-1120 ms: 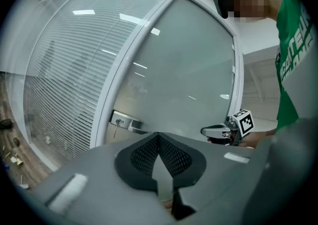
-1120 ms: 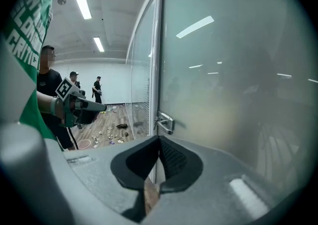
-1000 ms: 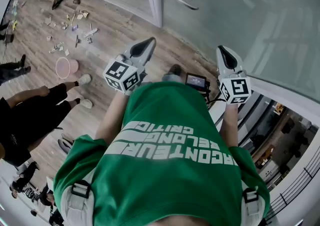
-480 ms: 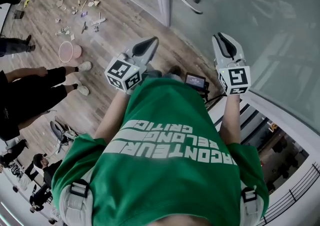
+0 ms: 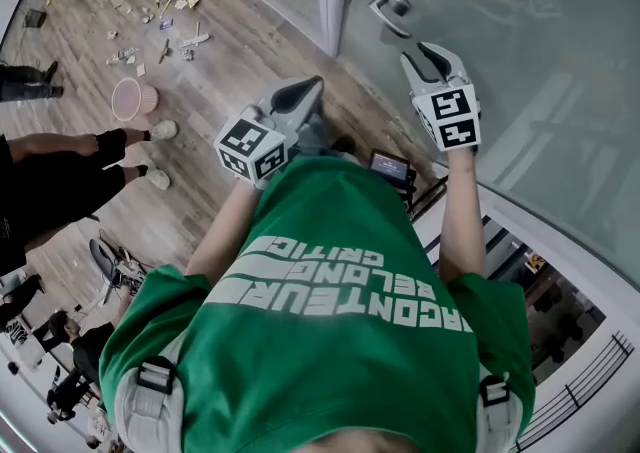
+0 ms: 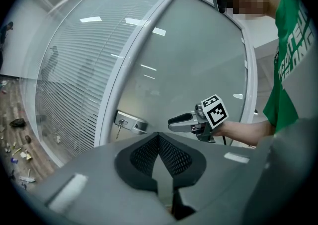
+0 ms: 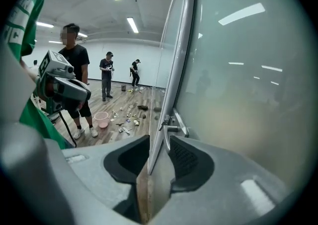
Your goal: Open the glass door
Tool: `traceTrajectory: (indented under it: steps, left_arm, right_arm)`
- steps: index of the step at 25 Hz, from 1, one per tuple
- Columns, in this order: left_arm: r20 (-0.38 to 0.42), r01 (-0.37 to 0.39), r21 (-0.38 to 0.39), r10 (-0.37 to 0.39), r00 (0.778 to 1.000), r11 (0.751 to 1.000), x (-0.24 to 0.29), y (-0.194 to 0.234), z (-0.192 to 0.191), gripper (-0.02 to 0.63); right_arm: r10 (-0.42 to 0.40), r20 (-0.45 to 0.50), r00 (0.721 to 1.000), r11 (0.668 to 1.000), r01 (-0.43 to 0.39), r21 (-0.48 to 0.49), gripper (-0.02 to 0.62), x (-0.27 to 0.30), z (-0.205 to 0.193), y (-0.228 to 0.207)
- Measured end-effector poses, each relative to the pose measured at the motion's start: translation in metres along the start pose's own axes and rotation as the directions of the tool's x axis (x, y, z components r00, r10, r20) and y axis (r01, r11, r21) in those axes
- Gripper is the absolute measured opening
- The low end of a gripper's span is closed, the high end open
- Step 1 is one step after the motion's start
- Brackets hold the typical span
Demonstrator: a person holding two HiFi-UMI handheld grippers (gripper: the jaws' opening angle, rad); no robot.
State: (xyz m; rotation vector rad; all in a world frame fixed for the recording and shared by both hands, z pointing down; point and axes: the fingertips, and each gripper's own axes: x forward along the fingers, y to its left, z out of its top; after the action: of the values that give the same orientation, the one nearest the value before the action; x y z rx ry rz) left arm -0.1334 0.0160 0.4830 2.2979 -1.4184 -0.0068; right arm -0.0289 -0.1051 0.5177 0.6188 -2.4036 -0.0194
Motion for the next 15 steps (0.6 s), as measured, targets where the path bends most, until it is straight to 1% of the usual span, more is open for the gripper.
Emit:
traceTrajectory:
  steps: [5, 10, 12, 15]
  left_arm:
    - [0.022, 0.008, -0.007, -0.008, 1.0, 1.0, 0.001, 0.013, 0.01, 0.011]
    - [0.033, 0.005, -0.018, -0.005, 0.999, 1.0, 0.001, 0.029, 0.014, 0.011]
    - [0.041, 0.003, -0.027, -0.001, 0.999, 1.0, 0.0, 0.033, 0.015, 0.011]
    - [0.046, -0.001, -0.033, 0.002, 0.999, 0.999, 0.0, 0.039, 0.019, 0.01]
  right_arm:
    - [-0.003, -0.088, 0.996, 1.0, 0.001, -0.023, 0.117, 0.029, -0.003, -0.009]
    - [0.011, -0.17, 0.985, 0.999, -0.017, -0.036, 0.13, 0.063, -0.011, -0.014]
    - [0.029, -0.219, 0.975, 0.998, -0.039, -0.042, 0.132, 0.074, -0.013, -0.013]
    - [0.046, -0.309, 0.95, 0.996, -0.068, -0.058, 0.133, 0.092, -0.02, -0.013]
